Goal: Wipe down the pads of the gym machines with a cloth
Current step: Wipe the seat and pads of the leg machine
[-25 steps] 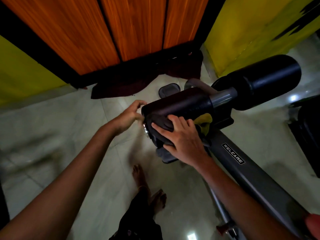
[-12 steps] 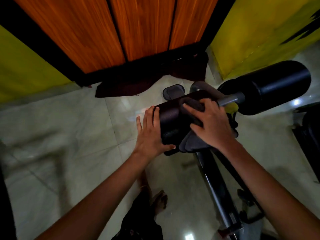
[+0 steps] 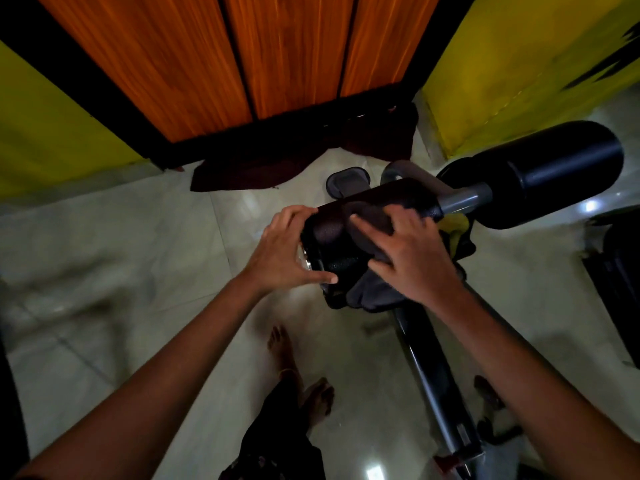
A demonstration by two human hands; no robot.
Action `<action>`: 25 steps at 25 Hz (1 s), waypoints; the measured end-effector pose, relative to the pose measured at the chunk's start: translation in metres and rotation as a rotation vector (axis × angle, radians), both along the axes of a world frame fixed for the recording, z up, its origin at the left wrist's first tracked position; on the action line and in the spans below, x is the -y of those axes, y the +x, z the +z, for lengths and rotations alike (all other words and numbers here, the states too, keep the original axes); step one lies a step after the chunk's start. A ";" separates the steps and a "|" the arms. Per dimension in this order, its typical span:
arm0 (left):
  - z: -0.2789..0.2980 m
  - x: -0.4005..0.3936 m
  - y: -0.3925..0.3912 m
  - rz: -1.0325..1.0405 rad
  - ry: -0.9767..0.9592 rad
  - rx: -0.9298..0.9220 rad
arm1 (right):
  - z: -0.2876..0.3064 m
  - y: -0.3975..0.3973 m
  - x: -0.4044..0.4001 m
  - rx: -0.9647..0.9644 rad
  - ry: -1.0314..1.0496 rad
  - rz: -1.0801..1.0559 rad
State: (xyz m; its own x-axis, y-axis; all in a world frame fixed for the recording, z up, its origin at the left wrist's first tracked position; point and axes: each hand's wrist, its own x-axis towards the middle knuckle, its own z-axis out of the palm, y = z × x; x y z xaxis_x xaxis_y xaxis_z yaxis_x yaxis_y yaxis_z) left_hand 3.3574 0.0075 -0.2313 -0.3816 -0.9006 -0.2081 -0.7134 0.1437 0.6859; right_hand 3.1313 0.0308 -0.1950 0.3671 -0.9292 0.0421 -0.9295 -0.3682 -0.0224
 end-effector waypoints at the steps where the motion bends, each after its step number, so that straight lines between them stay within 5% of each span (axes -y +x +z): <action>1: 0.001 0.002 0.002 -0.020 0.041 -0.009 | 0.002 -0.009 0.005 0.036 -0.002 -0.113; 4: 0.001 -0.002 -0.001 0.013 0.204 -0.126 | 0.002 0.005 0.011 0.083 0.006 -0.375; 10: 0.000 0.010 -0.006 0.039 0.347 -0.071 | 0.006 0.023 -0.001 0.006 0.034 0.258; 13: 0.004 0.018 -0.010 -0.006 0.430 -0.085 | 0.004 -0.016 0.011 0.023 0.090 0.160; 18: 0.007 -0.017 -0.028 0.023 0.110 0.231 | 0.010 -0.054 0.028 0.162 0.155 -0.613; 25: -0.004 -0.049 -0.040 0.021 -0.185 0.577 | -0.002 0.004 -0.002 0.061 0.022 -0.099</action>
State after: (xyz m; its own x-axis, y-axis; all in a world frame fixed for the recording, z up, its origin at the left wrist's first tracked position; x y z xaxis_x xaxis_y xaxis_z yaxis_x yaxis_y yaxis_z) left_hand 3.3178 0.0567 -0.2356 -0.2357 -0.9477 -0.2153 -0.9667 0.2058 0.1524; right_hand 3.1352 0.0326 -0.1968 0.2706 -0.9618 0.0409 -0.9580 -0.2732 -0.0868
